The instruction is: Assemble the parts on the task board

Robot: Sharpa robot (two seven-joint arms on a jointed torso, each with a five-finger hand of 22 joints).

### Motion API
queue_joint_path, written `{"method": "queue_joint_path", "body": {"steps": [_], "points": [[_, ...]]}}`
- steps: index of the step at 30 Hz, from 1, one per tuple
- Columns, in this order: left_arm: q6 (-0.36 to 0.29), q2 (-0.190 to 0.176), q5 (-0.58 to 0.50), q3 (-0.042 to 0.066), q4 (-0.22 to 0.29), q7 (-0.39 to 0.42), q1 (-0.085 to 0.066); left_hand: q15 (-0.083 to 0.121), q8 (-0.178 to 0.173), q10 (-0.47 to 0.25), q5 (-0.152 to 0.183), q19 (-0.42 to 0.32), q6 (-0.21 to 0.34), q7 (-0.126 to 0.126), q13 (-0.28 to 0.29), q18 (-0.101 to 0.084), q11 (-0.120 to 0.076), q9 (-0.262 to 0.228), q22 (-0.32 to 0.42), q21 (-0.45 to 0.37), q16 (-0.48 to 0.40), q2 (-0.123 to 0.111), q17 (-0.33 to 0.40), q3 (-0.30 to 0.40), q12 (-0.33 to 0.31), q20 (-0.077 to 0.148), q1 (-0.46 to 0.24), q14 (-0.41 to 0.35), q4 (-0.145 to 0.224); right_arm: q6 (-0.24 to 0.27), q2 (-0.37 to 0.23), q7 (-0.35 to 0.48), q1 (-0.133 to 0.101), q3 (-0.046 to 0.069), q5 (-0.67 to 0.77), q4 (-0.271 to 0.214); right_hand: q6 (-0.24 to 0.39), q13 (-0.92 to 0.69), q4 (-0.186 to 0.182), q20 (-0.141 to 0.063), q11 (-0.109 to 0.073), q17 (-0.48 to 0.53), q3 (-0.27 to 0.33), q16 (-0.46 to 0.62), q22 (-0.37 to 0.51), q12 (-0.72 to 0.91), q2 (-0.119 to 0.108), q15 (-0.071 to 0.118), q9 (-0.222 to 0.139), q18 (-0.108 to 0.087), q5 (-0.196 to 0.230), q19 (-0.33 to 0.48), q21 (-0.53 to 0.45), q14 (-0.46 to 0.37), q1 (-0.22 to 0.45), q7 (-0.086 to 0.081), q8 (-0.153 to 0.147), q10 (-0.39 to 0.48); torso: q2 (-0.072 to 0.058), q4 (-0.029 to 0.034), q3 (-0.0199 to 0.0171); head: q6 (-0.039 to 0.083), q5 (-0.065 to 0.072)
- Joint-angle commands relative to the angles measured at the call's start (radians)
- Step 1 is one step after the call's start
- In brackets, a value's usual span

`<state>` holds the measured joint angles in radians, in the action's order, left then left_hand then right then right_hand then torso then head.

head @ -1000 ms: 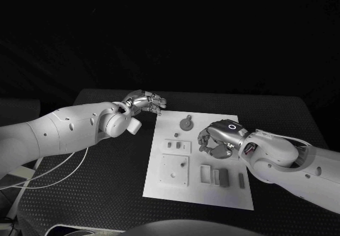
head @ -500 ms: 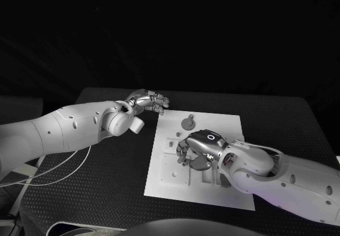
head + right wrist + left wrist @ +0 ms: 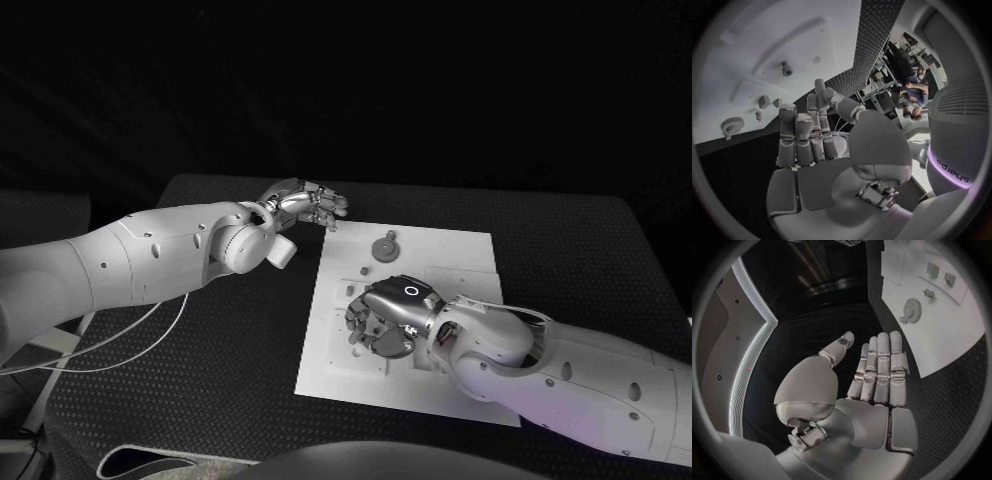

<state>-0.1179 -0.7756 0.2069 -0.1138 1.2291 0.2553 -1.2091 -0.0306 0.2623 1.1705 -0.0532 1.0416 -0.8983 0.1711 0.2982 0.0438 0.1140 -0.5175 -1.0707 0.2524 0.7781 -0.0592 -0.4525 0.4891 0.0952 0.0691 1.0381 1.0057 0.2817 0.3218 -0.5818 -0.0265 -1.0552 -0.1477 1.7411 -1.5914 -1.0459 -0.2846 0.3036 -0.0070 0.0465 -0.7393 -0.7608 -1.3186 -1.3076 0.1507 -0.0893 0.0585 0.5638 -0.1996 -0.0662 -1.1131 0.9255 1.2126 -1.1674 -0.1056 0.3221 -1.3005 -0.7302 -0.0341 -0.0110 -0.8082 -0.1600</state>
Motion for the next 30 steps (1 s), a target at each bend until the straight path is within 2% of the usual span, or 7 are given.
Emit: {"method": "queue_joint_path", "body": {"steps": [1,6,21,30], "points": [[0.011,0.001,-0.002,0.001,0.003,0.012,-0.001,0.002,0.006,0.008,-0.003,0.009,0.003,-0.001,-0.001,0.009,-0.002,0.001,0.001,-0.006,-0.004,0.001,-0.002,-0.007,-0.001,0.001,-0.005,0.007,-0.001,-0.028,0.007,0.007,0.005,-0.005,0.028,0.011,-0.007,-0.034,-0.019,-0.006,-0.002,0.001,-0.024,0.0,-0.01,0.009,0.011,0.008,0.001,-0.062,-0.002,-0.004,0.004,-0.001,-0.002,0.001,0.003,-0.005,0.0,-0.0001,-0.0004,-0.003,-0.002],[0.011,0.0,-0.002,0.001,0.003,0.012,-0.001,0.002,0.006,0.008,-0.003,0.01,0.003,-0.001,-0.001,0.009,-0.002,0.001,0.001,-0.006,-0.004,0.001,-0.002,-0.007,-0.001,0.001,-0.005,0.007,-0.001,-0.031,0.015,0.005,0.015,-0.008,0.035,0.024,-0.007,-0.034,-0.018,-0.006,-0.002,0.001,-0.025,0.0,-0.01,0.009,0.011,0.008,0.002,-0.062,-0.002,-0.004,0.004,-0.001,-0.001,0.001,0.003,-0.005,0.0,-0.0008,-0.0012,-0.005,-0.004],[0.013,0.001,-0.002,0.001,0.002,0.012,-0.001,0.002,0.006,0.008,-0.003,0.01,0.003,-0.001,-0.001,0.009,-0.002,0.002,0.001,-0.006,-0.006,0.002,-0.004,-0.007,-0.001,0.001,-0.005,0.007,0.0,-0.054,0.024,0.002,0.023,-0.014,0.047,0.042,-0.006,-0.035,-0.017,-0.006,-0.003,0.0,-0.025,0.0,-0.01,0.009,0.012,0.008,0.003,-0.062,-0.002,-0.004,0.004,-0.001,-0.001,0.001,0.003,-0.005,0.0,-0.0017,-0.0023,-0.01,-0.006],[0.013,0.0,-0.002,0.001,0.002,0.012,-0.001,0.002,0.007,0.008,-0.003,0.01,0.004,-0.001,-0.002,0.009,-0.002,0.002,0.001,-0.007,-0.006,0.002,-0.005,-0.007,-0.001,0.001,-0.005,0.007,-0.001,-0.064,0.018,0.0,0.023,-0.015,0.054,0.05,-0.006,-0.036,-0.016,-0.007,-0.003,0.0,-0.025,0.0,-0.011,0.009,0.012,0.008,0.004,-0.062,-0.002,-0.004,0.004,-0.001,0.0,0.001,0.003,-0.005,0.001,-0.001,-0.0008,-0.011,-0.005]]}}
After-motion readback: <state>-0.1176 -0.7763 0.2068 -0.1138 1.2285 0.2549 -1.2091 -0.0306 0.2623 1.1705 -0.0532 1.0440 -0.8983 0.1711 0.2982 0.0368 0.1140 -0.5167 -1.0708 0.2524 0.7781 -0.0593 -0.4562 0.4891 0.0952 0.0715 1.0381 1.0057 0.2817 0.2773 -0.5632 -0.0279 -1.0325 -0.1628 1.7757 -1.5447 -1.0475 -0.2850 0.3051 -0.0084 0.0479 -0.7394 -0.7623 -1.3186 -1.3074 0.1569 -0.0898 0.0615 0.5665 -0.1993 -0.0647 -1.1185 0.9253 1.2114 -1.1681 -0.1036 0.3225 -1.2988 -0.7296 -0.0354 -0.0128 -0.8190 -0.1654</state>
